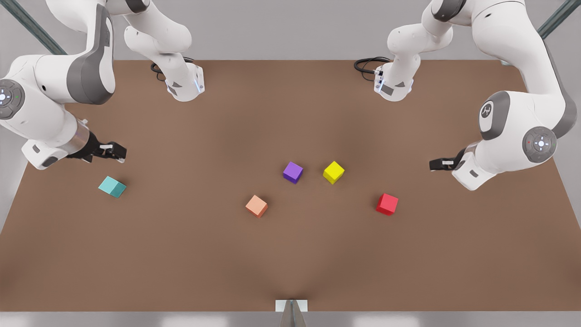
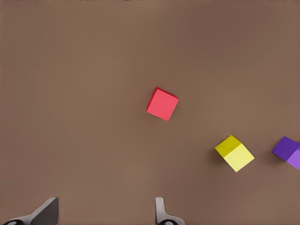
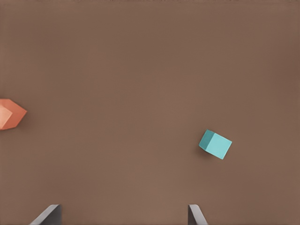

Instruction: Pick up red wooden cube and pass to hand red wooden cube and place in blue wooden cube

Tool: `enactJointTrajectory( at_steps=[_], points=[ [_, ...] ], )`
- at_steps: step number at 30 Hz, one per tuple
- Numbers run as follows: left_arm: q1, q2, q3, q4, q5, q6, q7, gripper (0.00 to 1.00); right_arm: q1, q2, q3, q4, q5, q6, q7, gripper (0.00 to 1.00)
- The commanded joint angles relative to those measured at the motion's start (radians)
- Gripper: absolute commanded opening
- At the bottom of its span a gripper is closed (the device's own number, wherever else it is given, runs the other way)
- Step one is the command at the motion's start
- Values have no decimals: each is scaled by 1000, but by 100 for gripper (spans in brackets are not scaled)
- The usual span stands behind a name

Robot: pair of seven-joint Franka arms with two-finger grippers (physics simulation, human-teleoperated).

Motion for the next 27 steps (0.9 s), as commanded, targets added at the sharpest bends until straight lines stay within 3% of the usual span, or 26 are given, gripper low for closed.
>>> enactJointTrajectory(
  at_steps=[1, 5, 7, 10, 13, 19, 27],
  points=[
    [0, -1, 0, 0, -1, 31, -64, 100, 0, 0, 0, 0, 1, 32, 1, 100],
    [-48, 88, 6, -24, 1, 65, -223, 100, -5, 0, 0, 0, 6, 29, 1, 100],
    [-72, 178, 49, -62, -4, 218, -564, 100, -5, 3, 0, 0, 6, 29, -1, 100],
    [-77, 189, 50, -237, -25, 591, -1241, 100, -3, 3, 2, 0, 7, 22, 1, 100],
    [-77, 183, 52, -351, -64, 783, -1590, 100, -3, 4, 2, 0, 6, 21, 1, 100],
    [-88, 168, 52, -412, -164, 864, -1755, 100, -2, 4, 3, -4, 6, 16, -2, 100],
    [-95, 192, 52, -477, -156, 903, -1637, 100, -2, 6, 3, -4, 7, 9, -2, 100]
  ],
)
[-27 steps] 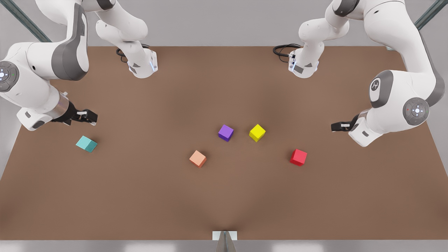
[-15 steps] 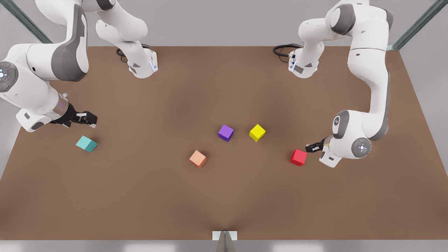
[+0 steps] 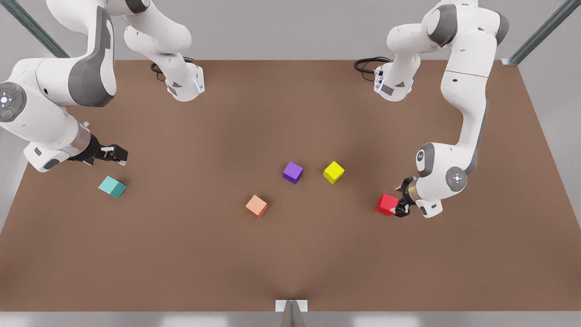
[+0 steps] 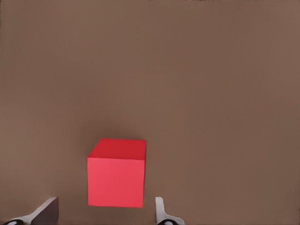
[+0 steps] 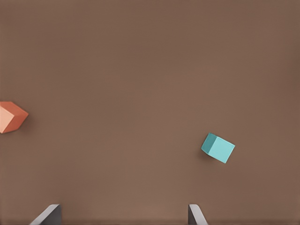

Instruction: Pick up red wooden cube and pass to hand red wooden cube and place in blue wooden cube

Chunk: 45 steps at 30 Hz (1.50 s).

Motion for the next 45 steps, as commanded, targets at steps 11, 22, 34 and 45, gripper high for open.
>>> enactJointTrajectory(
  at_steps=[11, 22, 34, 45],
  points=[
    [-10, 56, 0, 1, 32, 36, 229, 100, 2, 0, 0, -1, 1, -14, 0, 100],
    [-17, 141, 0, 9, 39, 104, 223, 100, 2, 0, 0, -7, 1, -15, 2, 100],
    [-16, 178, 0, 35, 40, 125, 173, 100, 2, 2, 0, -9, -1, -24, 0, 100],
    [-16, 177, 3, 58, 42, 121, 148, 66, 0, 2, 0, -13, 1, -29, -1, 100]
  ],
)
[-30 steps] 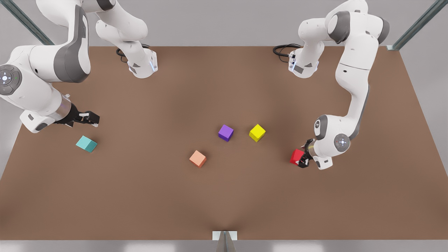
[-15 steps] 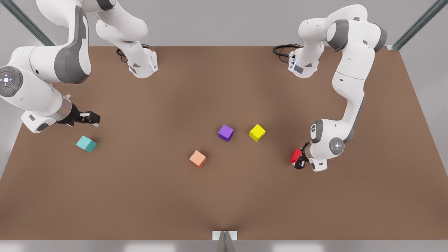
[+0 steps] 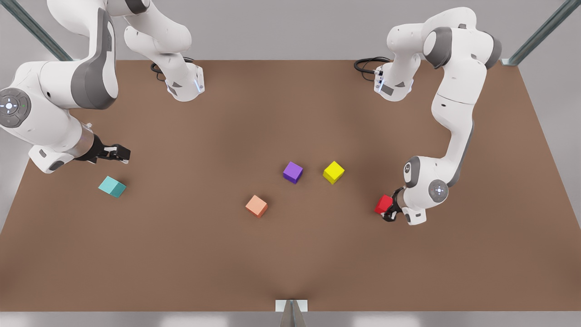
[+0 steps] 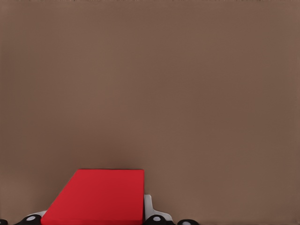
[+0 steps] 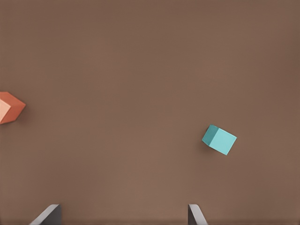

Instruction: Pick up red wooden cube and pass to hand red wooden cube and place in blue wooden cube

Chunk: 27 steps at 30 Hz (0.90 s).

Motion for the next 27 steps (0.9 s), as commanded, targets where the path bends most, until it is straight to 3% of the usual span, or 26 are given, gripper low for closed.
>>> enactJointTrajectory(
  at_steps=[1, 3, 5, 7, 11, 16, 19, 22, 25, 27],
  points=[
    [1, -5, -3, 19, -4, -31, -9, 65, 0, -1, 0, 0, 1, -2, -1, 100],
    [-17, -5, -14, 141, -3, -249, -9, 65, 0, -1, 0, 0, 1, -2, -1, 100],
    [-13, -2, -120, 353, -16, -536, -6, 65, 1, -1, 0, 0, 1, -2, 0, 100],
    [-13, 4, -249, 483, -67, -607, 5, 65, 1, -1, 1, -1, 1, -2, 0, 100],
    [-19, 219, -505, 730, -150, -536, 146, 65, 20, 29, 10, 13, 13, 15, -164, 100],
    [-51, 441, -712, 865, -174, -294, 551, 65, 31, 336, 6, 128, 775, 32, -245, 100],
    [-82, 475, -727, 866, -271, -176, 795, 65, 46, 457, 10, 178, 1010, 94, -271, 100],
    [-82, 515, -747, 885, -274, -173, 1005, 65, 78, 519, 10, 187, 1094, 182, -377, 100],
    [-69, 537, -746, 882, -446, -182, 1146, 65, 78, 632, 9, 237, 1143, 191, -938, 100],
    [-69, 538, -744, 882, -451, -182, 1182, 65, 86, 631, 4, 240, 1128, 245, -1187, 100]
  ],
)
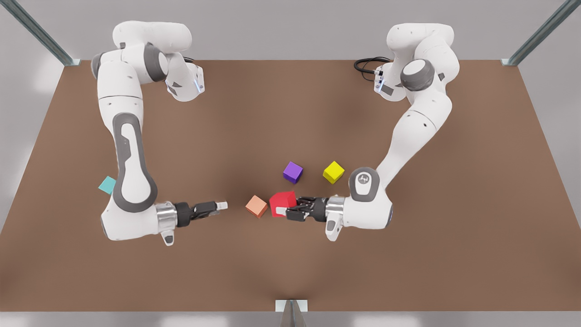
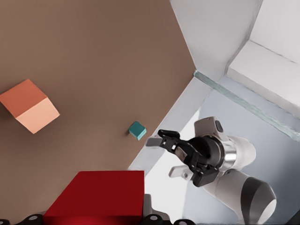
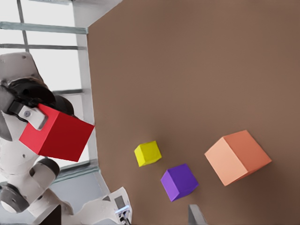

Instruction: Pick up red wooden cube and pass to hand red wooden cube and place in blue wooden cube

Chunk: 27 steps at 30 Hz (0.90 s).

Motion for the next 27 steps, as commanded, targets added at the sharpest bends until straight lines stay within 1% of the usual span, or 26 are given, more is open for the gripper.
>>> enactJointTrajectory(
  at_steps=[1, 3, 5, 7, 8, 11, 12, 14, 27],
  points=[
    [-1, 0, 0, -1, -68, 33, 679, 65, 8, 4, -2, 5, 37, 113, -987, 100],
    [-6, 1, -5, -1, -73, 33, 681, 65, 12, 4, 3, 3, 40, 144, -1165, 100],
    [-9, 1, -9, -3, -131, 27, 713, 65, 15, 4, 6, 3, 59, 153, -1349, 100],
    [-9, 13, -8, -3, -166, 2, 767, 65, 17, 4, 6, 2, 118, 169, -1472, 100],
    [-9, 16, -8, -3, -166, 2, 767, 65, 26, 6, 6, 0, 192, 193, -1609, 100],
    [-10, 21, -8, -3, -197, 2, 767, 65, 52, 6, 7, -13, 295, 189, -1813, 100],
    [-10, 21, -8, -3, -205, 2, 767, 65, 60, 6, 9, -27, 318, 185, -1817, 100],
    [-15, 21, -8, -3, -208, 2, 767, 65, 55, 4, 49, -41, 350, 182, -1836, 100],
    [-18, 23, -8, -1, -208, 8, 767, 65, 52, -9, 92, -79, 424, 161, -1859, 99]
  ],
)
